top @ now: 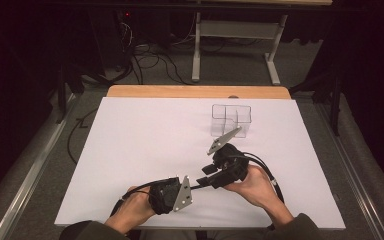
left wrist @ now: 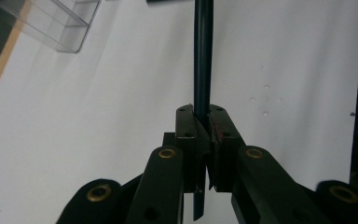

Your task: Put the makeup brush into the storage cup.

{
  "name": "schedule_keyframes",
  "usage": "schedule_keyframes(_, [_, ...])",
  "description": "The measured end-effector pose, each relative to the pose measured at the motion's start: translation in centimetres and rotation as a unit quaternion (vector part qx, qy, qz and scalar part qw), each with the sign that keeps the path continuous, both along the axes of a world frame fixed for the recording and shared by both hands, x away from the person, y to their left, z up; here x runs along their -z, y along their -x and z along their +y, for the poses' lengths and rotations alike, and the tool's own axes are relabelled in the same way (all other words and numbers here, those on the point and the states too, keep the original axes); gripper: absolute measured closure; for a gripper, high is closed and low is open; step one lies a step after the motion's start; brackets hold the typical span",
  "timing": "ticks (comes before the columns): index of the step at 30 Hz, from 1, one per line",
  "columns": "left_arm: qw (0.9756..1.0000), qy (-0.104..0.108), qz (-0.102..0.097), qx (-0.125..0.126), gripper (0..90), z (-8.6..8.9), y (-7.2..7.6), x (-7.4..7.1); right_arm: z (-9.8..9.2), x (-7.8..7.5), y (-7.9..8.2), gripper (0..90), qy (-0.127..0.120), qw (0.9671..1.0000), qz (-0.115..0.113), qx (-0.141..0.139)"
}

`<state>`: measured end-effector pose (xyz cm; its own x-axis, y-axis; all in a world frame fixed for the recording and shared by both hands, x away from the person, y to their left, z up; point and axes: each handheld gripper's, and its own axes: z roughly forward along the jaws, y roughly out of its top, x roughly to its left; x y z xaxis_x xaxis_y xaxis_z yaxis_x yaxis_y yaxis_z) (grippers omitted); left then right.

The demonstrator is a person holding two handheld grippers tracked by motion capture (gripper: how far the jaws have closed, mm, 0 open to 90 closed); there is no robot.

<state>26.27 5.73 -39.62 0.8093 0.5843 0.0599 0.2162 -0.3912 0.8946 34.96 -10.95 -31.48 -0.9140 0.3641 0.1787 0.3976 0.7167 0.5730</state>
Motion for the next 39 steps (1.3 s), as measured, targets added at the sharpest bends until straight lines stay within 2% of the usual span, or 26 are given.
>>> schedule_keyframes(1, [0.9998,0.015,0.007,-0.006,84.3,-0.1,0.0,0.1,-0.3,-0.2,0.1,51.6,-0.008,0.9999,-0.009,0.007])
schedule_keyframes(3, [0.9998,0.013,0.015,-0.01,84.3,0.0,-0.2,0.1,-0.7,-0.5,0.6,49.8,-0.023,0.999,-0.023,0.03])
schedule_keyframes(6, [0.9998,0.01,0.016,-0.009,84.3,0.1,-0.3,0.0,-1.7,-0.4,0.7,48.4,-0.046,0.9973,-0.05,0.028])
schedule_keyframes(7, [0.9997,0.011,0.017,-0.01,84.3,0.1,-0.3,0.0,-1.8,-0.5,0.9,48.3,-0.054,0.9965,-0.051,0.039])
schedule_keyframes(10, [0.9996,0.016,0.021,-0.011,84.3,0.3,-0.4,0.0,-2.5,-0.5,1.1,45.0,-0.073,0.9942,-0.065,0.046])
schedule_keyframes(15, [0.9987,0.039,0.027,-0.02,84.2,0.8,-0.7,-0.4,-3.4,-0.1,1.3,40.7,-0.097,0.9909,-0.074,0.058])
schedule_keyframes(18, [0.9976,0.055,0.031,-0.027,84.2,1.2,-1.0,-0.5,-4.0,0.0,1.6,38.2,-0.117,0.9874,-0.089,0.06])
schedule_keyframes(20, [0.9968,0.065,0.034,-0.032,84.3,1.4,-1.2,-0.6,-4.4,0.0,1.9,37.7,-0.12,0.9853,-0.102,0.067])
schedule_keyframes(25, [0.9956,0.079,0.034,-0.036,84.3,1.5,-1.2,-0.8,-5.2,0.0,2.3,35.9,-0.128,0.9823,-0.106,0.086])
schedule_keyframes(29, [0.9938,0.093,0.041,-0.044,84.2,1.8,-1.6,-1.0,-5.7,0.4,2.4,34.5,-0.13,0.9809,-0.105,0.099])
schedule_keyframes(33, [0.991,0.114,0.048,-0.051,84.2,2.0,-1.8,-1.4,-6.0,1.1,2.4,35.6,-0.13,0.981,-0.1,0.104])
schedule_keyframes(39, [0.9859,0.147,0.059,-0.055,84.2,2.4,-2.1,-1.9,-6.0,1.9,2.5,35.6,-0.141,0.9786,-0.099,0.111])
